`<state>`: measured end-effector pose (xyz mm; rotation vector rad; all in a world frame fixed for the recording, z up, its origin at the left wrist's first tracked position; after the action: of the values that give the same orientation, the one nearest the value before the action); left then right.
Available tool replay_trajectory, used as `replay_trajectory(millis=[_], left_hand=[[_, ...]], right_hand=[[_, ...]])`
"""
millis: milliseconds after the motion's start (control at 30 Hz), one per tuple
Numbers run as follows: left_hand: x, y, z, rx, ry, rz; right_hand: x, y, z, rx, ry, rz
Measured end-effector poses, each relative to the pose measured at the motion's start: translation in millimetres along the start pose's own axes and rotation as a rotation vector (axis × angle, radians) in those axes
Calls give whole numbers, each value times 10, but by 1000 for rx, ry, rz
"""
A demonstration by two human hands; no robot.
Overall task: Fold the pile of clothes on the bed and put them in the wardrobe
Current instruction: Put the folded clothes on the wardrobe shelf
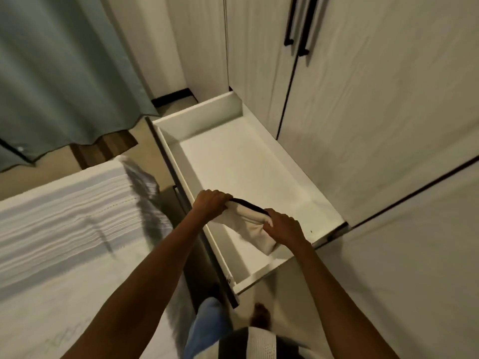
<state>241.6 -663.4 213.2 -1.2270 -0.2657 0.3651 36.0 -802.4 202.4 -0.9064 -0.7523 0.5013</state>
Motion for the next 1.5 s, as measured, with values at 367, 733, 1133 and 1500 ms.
replay_trajectory(millis=[367,733,1133,1500], left_hand=[[331,642,-871,99,317,178],[505,1735,-956,535,559,213],[448,1966,-1082,639,594,-27],[393,2083,-1159,732,545,-61]], right_hand=[[164,766,-441,-141,370,-127],[388,1852,-506,-88,525,-30],[381,2616,-544,442,611,-178],[313,2483,-645,401,597,-186]])
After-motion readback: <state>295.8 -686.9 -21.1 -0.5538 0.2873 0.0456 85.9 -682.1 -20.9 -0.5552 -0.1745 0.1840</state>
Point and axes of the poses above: each hand's wrist, its own z-axis away from the middle knuckle, its own y-axis out of the palm, x = y × z, the point moved 2 cm from there along -z, towards the middle knuckle, and after that the axes turned 5 degrees about y, right-handed, at the moved point
